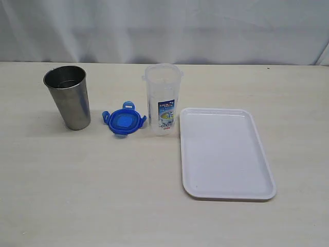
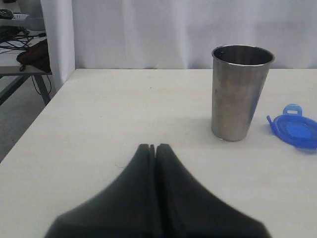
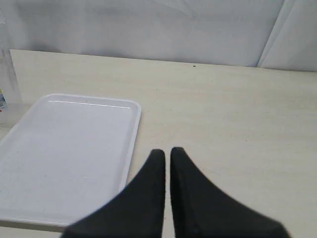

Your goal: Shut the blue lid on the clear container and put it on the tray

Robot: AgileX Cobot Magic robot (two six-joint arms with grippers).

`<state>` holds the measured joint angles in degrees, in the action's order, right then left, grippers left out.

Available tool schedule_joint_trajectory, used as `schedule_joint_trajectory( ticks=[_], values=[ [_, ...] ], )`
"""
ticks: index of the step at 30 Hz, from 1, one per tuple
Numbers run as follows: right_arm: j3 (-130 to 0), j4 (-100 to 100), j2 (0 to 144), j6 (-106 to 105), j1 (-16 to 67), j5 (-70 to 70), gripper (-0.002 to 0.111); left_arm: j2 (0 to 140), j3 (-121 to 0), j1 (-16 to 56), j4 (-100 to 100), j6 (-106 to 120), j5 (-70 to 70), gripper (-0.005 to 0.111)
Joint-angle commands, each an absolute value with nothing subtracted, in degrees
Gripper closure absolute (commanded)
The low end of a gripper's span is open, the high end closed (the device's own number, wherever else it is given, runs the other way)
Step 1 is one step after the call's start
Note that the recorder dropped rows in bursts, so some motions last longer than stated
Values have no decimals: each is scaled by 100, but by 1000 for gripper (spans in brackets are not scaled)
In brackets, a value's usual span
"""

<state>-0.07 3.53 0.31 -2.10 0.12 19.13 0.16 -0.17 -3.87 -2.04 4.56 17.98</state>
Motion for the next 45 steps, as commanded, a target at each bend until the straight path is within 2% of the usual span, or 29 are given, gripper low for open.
schedule_joint_trajectory(
  ticks=[1,12,19,29,33,35,37,40,42,45],
  values=[
    [0,343,0,-212,17,1930,104,0,0,-389,-214,466,1746,107],
    [0,343,0,-212,17,1930,104,0,0,-389,-262,442,448,107],
    [0,343,0,-212,17,1930,104,0,0,-389,-237,445,-1306,107],
    [0,343,0,-212,17,1930,104,0,0,-389,-213,-1462,-2738,106],
    [0,343,0,-212,17,1930,104,0,0,-389,-213,-1462,-2901,90],
    [0,343,0,-212,17,1930,104,0,-36,-389,-213,-1462,-2977,75],
    [0,343,0,-212,17,1930,104,0,-36,-389,-201,-1462,-3060,52],
    [0,343,0,-212,17,1930,104,0,-36,-389,-176,-1452,-3103,25],
    [0,343,0,-212,17,1930,104,0,-36,-389,53,-1485,-3218,17],
    [0,343,0,-212,17,1930,104,0,-50,-389,563,-1725,-3349,15]
  ],
)
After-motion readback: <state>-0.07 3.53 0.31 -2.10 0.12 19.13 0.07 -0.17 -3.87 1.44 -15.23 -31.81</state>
